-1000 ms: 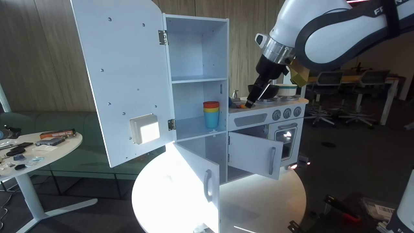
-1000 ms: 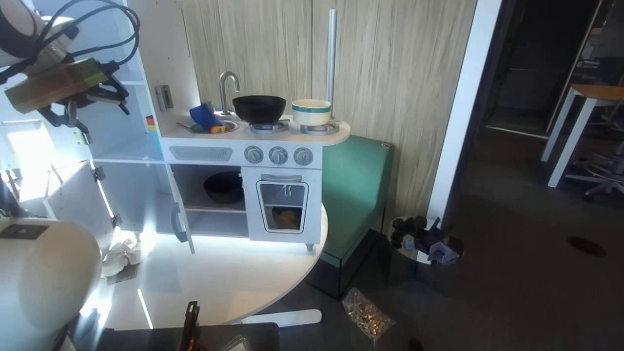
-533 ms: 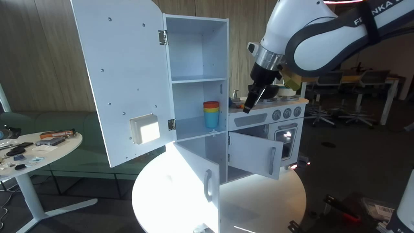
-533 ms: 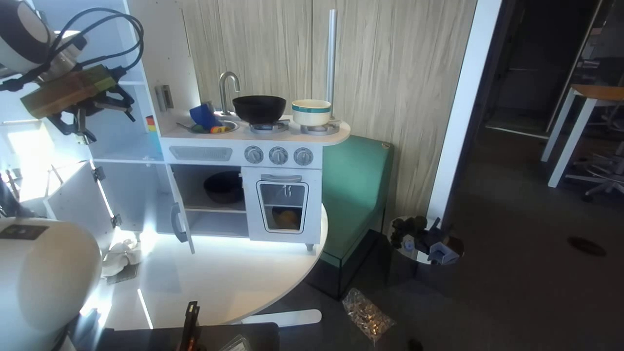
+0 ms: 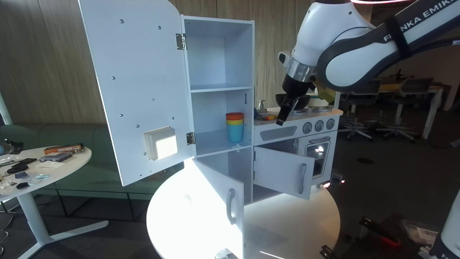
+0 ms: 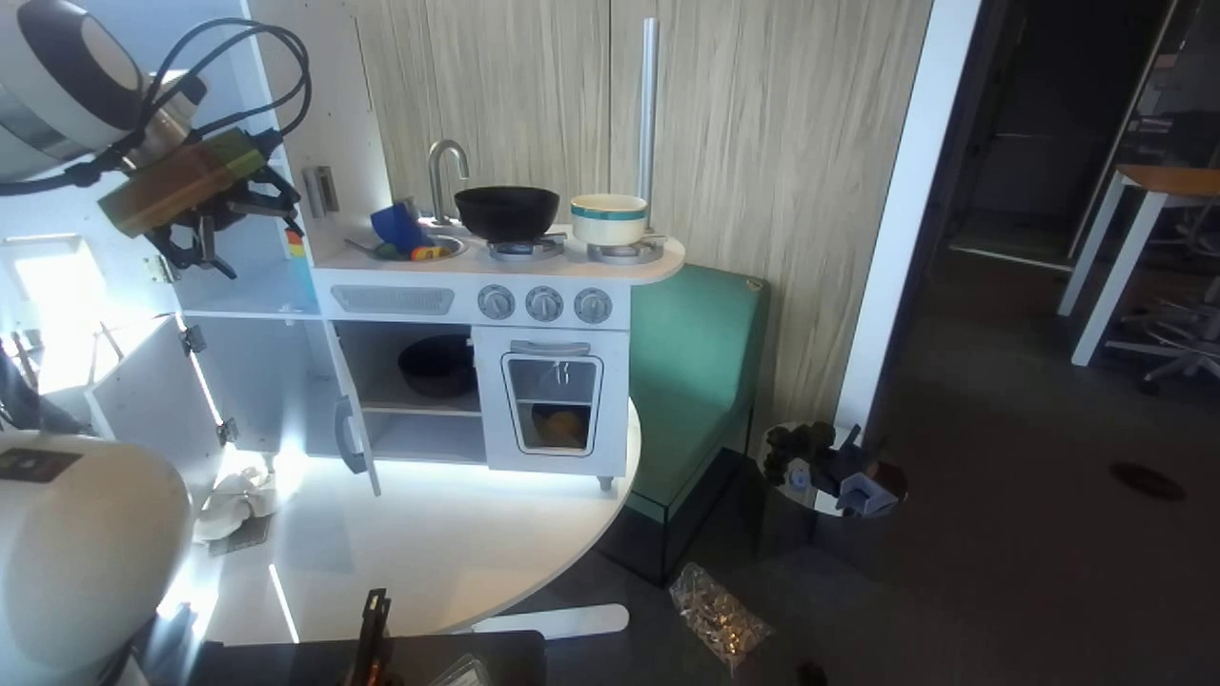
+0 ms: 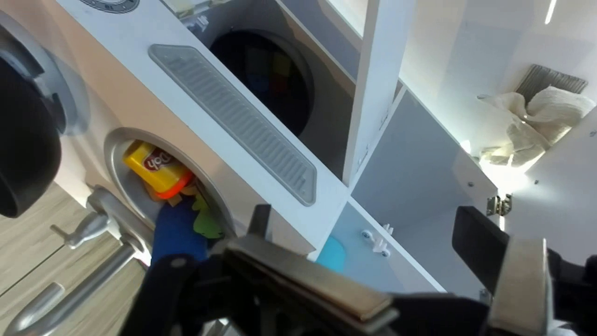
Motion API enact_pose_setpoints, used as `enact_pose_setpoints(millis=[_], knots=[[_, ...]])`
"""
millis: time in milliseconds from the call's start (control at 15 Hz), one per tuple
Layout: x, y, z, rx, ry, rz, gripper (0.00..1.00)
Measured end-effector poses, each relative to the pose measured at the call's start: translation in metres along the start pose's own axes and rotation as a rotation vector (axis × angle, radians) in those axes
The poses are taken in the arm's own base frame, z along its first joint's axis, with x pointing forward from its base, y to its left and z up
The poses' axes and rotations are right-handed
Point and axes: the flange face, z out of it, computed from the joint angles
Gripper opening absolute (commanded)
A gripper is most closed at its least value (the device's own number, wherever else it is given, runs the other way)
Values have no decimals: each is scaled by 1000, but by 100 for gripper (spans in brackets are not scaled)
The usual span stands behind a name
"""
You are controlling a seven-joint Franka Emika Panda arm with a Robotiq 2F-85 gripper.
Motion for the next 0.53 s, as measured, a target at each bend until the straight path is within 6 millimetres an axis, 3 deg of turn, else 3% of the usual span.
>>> enact_pose_setpoints(millis=[267,533], knots=[[-7,37,19,-70,-27,-15,100],[6,67,37,-102,2,-51,100]])
